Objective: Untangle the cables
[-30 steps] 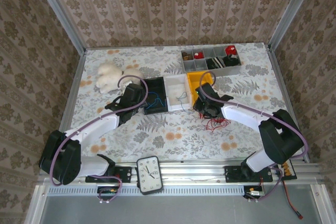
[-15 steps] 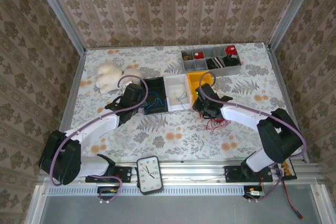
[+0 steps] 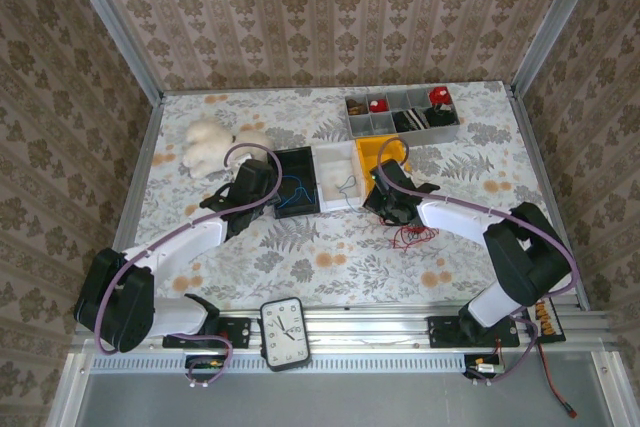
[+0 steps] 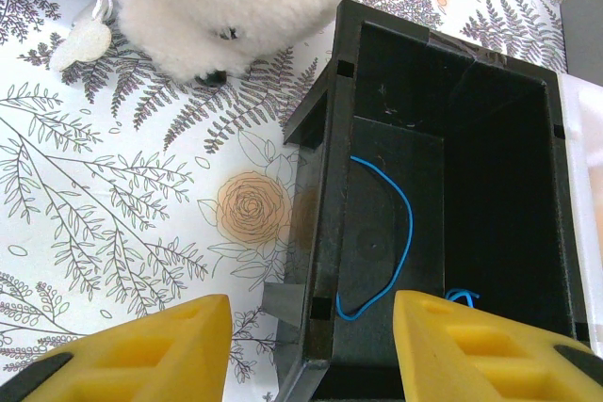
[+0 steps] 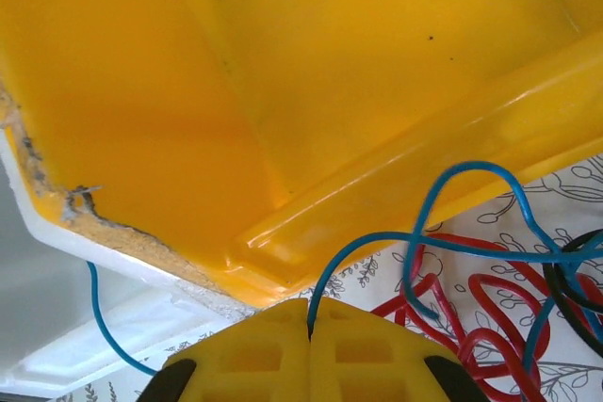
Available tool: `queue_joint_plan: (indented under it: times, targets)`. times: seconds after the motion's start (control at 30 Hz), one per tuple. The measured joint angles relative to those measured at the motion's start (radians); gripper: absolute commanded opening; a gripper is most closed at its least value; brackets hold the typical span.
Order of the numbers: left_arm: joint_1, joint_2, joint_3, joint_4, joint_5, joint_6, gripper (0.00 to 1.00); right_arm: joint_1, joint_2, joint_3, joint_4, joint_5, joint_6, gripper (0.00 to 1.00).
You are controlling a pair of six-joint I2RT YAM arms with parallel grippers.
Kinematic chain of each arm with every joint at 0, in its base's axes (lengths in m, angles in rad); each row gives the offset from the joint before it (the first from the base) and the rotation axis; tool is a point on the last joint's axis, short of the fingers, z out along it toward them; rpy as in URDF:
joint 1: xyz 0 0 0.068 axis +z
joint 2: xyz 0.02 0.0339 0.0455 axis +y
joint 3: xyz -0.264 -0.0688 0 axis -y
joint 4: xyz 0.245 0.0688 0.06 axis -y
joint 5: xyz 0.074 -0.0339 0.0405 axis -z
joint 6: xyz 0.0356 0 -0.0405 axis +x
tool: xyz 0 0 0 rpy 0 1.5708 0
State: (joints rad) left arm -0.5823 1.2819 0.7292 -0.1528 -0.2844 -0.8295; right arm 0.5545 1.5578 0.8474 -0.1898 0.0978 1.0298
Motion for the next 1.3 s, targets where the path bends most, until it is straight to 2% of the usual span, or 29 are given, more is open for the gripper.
queue_joint_plan:
  times: [0.1,0.33,0.5,0.63,0.97,1.13,1.3]
  targets:
    - [-0.001,0.0,0.0,0.0,0.0,0.0,0.48,0.0,-0.048,-0.016,-0.002,0.016,0.007,0.0]
    - [-0.006,0.003,0.0,0.0,0.0,0.0,0.48,0.026,-0.311,-0.049,-0.023,0.14,0.03,0.0]
    - [-0.013,0.015,0.0,0.0,0.001,0.0,0.48,0.032,-0.417,-0.048,-0.021,0.211,0.029,0.0]
    - [-0.02,0.015,0.0,0.0,0.001,0.0,0.48,0.041,-0.447,-0.046,-0.013,0.238,-0.021,0.0]
    - [-0.025,0.015,0.0,0.001,0.001,0.0,0.48,0.066,-0.538,0.024,0.146,0.224,-0.334,0.0]
    - [-0.025,0.015,0.0,0.001,0.001,0.013,0.48,0.066,-0.564,0.032,0.203,0.198,-0.378,0.0]
    - [-0.019,0.006,-0.001,0.003,0.001,0.019,0.48,0.066,-0.497,0.096,0.206,0.124,-0.405,0.0]
